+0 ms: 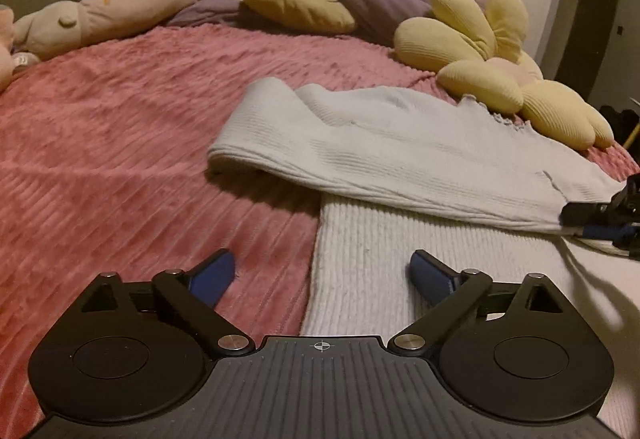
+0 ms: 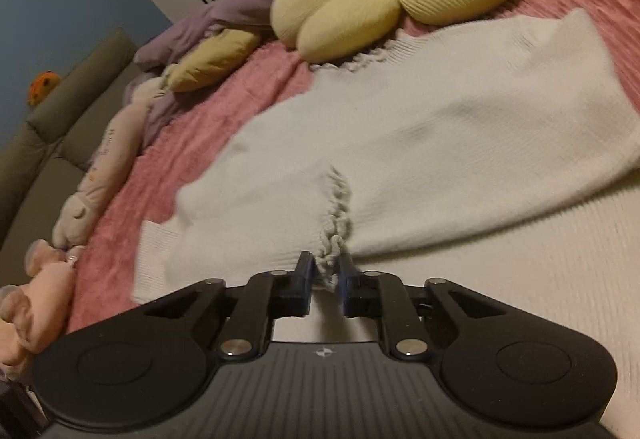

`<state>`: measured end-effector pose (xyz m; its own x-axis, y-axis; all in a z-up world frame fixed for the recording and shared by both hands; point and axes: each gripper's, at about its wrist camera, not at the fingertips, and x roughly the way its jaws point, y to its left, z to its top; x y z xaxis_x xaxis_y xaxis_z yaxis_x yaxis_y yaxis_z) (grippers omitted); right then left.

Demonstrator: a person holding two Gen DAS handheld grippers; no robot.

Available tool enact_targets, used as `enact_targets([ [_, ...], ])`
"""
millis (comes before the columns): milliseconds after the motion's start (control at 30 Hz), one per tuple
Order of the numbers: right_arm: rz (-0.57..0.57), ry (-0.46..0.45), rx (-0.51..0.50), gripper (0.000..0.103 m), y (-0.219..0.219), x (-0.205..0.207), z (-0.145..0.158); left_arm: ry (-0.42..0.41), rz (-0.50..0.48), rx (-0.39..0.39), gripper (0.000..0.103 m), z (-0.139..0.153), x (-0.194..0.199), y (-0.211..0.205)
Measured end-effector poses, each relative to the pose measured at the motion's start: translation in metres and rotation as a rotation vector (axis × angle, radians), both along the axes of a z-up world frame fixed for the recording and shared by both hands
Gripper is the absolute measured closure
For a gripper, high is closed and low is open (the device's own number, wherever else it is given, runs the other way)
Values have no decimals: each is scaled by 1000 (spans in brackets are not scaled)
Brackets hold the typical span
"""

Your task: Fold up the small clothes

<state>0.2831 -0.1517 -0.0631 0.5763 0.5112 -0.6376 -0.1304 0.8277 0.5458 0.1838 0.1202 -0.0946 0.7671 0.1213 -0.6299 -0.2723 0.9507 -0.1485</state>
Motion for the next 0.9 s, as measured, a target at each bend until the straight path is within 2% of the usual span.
enact_targets([
  [100,18,-29,-38,93,4,2,4,-8,-3,-15,3,0,1,1],
  [200,7,-11,-3,87,1,7,2,-4,-5,-13,2,0,1,1],
  [300,3,7,28,87,2,12,1,0,-4,-10,2,0,1,1],
  [367,16,-3,11,93,4,13,4,18,-2,-10,2,4,3,1],
  [467,18,-124,-79,96,-1,5,23,12,18,-20,2,16,6,6],
  [567,-56,-263,-212,96,-20,-3,42,-16,19,-27,3,29,17,11],
  [633,-126,-305,-314,96,-38,-6,45,-25,1,-23,3,36,29,10],
  [700,-180,-276,-392,96,-54,-3,38,-9,-32,-25,3,37,44,7],
  [733,-185,-245,-391,96,-63,0,32,6,-48,-31,4,37,51,5],
  [833,-191,-134,-276,95,-89,8,14,42,-70,-36,5,32,66,0],
  [900,-190,-97,-173,85,-103,13,7,55,-80,-49,5,30,70,-2],
])
